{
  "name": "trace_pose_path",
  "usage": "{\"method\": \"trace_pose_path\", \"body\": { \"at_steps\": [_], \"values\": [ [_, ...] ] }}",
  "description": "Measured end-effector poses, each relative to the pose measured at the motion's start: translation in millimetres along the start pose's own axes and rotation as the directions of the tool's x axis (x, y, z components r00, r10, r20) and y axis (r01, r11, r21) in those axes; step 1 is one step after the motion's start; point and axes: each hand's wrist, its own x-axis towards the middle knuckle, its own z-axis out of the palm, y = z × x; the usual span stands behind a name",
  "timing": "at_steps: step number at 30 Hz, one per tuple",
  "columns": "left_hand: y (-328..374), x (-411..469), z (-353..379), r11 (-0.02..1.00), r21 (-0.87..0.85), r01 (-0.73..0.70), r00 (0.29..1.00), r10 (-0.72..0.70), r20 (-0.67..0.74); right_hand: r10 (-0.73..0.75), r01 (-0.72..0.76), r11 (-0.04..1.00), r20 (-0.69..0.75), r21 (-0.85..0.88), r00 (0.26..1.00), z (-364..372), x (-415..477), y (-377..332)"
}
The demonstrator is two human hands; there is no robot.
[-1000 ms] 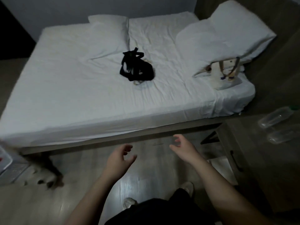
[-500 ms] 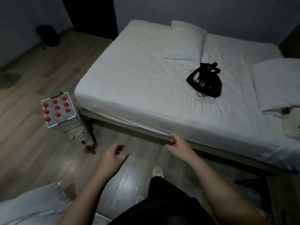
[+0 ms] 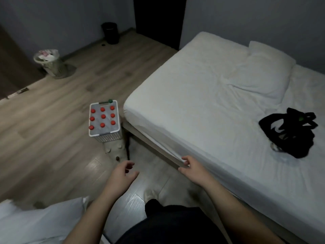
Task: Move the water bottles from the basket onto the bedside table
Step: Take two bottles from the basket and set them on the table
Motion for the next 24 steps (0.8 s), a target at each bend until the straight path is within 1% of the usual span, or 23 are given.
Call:
{"method": "trace_pose_path", "body": {
  "at_steps": [4,9,13,16,20,24],
  "values": [
    [-4,47,-38,0.999,-0.021,0.046,0.996,-0.048,-0.074,-0.067,0.072,0.995,0.083,-0.067,0.994,2,61,-62],
    [-19,89,-69,0.982,-0.131,0.134,0.975,-0.154,-0.158,-0.194,0.231,0.958,0.211,-0.171,0.958,7,120,-140],
    [-26,119,-89,0.964,-0.198,0.174,0.959,-0.212,-0.187,-0.25,0.296,0.938,0.24,-0.18,0.938,16,148,-185],
    [-36,149,-111,0.957,-0.217,0.191,0.957,-0.231,-0.178,-0.248,0.297,0.941,0.266,-0.164,0.932,24,168,-212],
    [-54,199,-147,0.957,-0.218,0.193,0.959,-0.231,-0.165,-0.215,0.269,0.942,0.259,-0.199,0.942,37,201,-245],
    [-76,261,-183,0.97,-0.161,0.182,0.974,-0.2,-0.103,-0.134,0.169,0.974,0.219,-0.151,0.966,56,241,-285]
  ]
}}
